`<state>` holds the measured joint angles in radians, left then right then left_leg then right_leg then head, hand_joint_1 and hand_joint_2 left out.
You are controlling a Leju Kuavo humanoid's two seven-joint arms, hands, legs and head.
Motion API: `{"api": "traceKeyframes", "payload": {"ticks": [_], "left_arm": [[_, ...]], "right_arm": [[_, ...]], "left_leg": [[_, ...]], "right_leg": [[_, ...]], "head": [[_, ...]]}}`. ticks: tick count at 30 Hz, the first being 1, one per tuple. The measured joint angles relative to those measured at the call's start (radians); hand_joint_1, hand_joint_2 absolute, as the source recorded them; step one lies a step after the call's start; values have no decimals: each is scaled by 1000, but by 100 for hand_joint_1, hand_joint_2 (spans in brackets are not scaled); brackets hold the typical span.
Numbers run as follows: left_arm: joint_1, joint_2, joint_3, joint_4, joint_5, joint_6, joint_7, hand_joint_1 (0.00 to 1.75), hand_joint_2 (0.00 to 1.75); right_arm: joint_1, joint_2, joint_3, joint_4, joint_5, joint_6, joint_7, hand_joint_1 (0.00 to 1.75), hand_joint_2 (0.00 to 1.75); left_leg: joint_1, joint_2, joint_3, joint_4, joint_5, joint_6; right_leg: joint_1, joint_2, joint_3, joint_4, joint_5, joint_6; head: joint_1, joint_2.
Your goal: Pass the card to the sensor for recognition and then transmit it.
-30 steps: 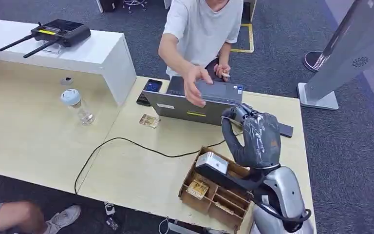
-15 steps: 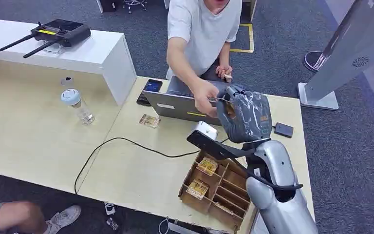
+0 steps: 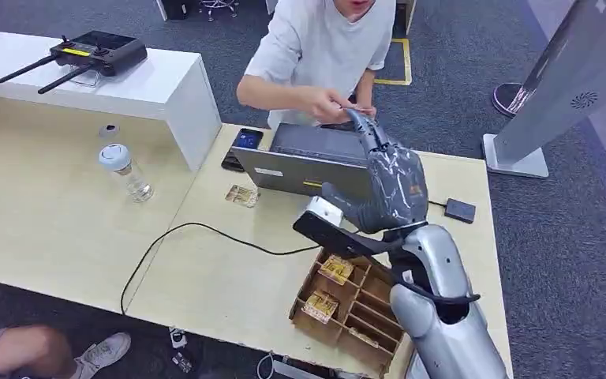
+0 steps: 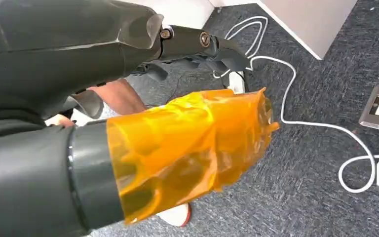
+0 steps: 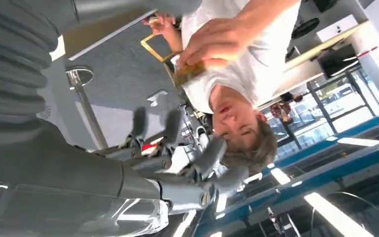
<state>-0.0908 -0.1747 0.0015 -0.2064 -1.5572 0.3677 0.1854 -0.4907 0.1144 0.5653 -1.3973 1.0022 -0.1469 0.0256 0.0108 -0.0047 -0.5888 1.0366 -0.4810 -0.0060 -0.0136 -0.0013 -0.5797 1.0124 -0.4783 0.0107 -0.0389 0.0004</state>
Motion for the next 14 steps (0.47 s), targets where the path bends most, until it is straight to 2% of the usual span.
{"api": "traceKeyframes", "payload": {"ticks": [7, 14], "left_arm": [[2, 0, 0, 0, 19, 13, 3, 0, 0], [14, 1, 10, 0, 47, 44, 12, 0, 0]], "right_arm": [[42, 0, 7, -67, -43, -14, -28, 0, 0], [149, -4, 6, -175, -133, -50, -86, 0, 0]], "left_leg": [[0, 0, 0, 0, 0, 0], [0, 0, 0, 0, 0, 0]], "right_leg": [[0, 0, 0, 0, 0, 0], [0, 0, 0, 0, 0, 0]], "head": [[0, 0], [0, 0]]}}
